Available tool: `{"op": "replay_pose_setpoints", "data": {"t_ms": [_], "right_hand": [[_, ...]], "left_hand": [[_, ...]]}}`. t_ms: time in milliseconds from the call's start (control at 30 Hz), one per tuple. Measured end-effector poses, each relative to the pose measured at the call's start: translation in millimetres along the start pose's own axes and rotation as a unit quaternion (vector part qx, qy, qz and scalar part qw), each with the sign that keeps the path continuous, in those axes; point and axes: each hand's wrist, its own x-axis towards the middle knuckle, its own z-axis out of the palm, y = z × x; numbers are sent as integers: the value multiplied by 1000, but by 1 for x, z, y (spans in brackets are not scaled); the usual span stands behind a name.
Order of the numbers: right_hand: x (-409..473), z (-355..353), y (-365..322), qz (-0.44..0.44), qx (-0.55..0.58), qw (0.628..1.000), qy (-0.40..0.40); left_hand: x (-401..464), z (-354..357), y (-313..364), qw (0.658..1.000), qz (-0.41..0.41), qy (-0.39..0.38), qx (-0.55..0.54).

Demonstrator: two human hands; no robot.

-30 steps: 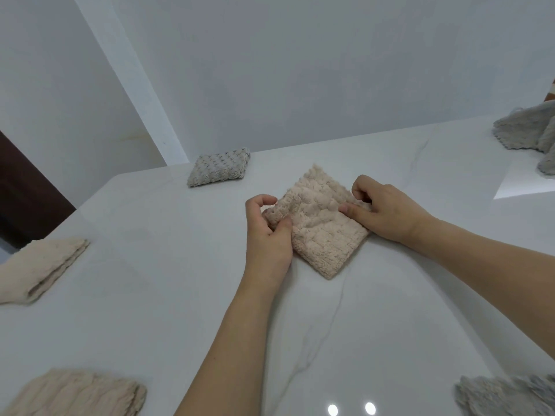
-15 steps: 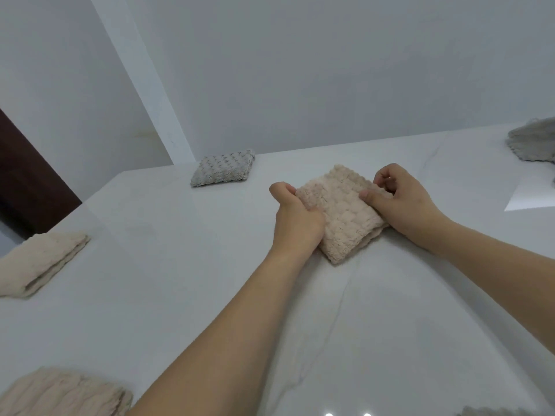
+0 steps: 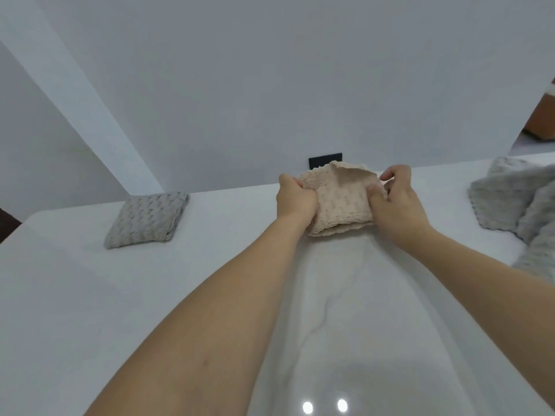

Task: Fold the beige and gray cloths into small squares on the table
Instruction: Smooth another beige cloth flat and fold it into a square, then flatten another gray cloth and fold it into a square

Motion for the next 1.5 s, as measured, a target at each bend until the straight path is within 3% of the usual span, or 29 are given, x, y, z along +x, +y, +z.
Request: {"op": "replay_pose_setpoints", "data": {"t_ms": [133, 267, 400, 733, 933, 1033, 1100, 1167, 1233, 1300, 1367, 1433, 1500], "right_hand": [[34, -3, 20, -50, -107, 992, -43], [46, 4, 39, -72, -174, 981, -52], [49, 5, 42, -58, -170, 983, -33], [52, 8, 43, -49, -196, 979, -33], [54, 7, 43, -36, -169, 984, -38], [59, -5, 39, 25, -78, 992, -93], [66, -27, 31, 93, 57, 980, -163], [71, -60, 26, 77, 52, 966, -242], [80, -96, 25, -39, -98, 945, -311], [87, -125, 24, -122, -235, 899, -349], [92, -145, 28, -155, -335, 855, -365], [92, -158, 38, -166, -407, 819, -369], [87, -171, 52, -168, -442, 801, -367]], "left_hand": [[39, 21, 5, 997, 46, 7, 59], [49, 42, -17, 948, 199, 76, 235], [52, 43, -25, 946, 236, 100, 198], [54, 45, -26, 951, 206, 74, 219], [44, 38, -24, 983, 142, 85, 78], [-3, 36, -26, 979, 58, 182, 64], [-58, 44, -24, 969, 65, 213, 110], [-112, 61, -16, 972, 99, 166, 134], [-152, 84, 0, 983, 107, 72, 133], [-176, 114, 23, 988, 49, -68, 130], [-188, 150, 41, 966, 6, -171, 195], [-195, 185, 51, 947, 10, -190, 258], [-200, 210, 56, 945, 24, -155, 288]]}}
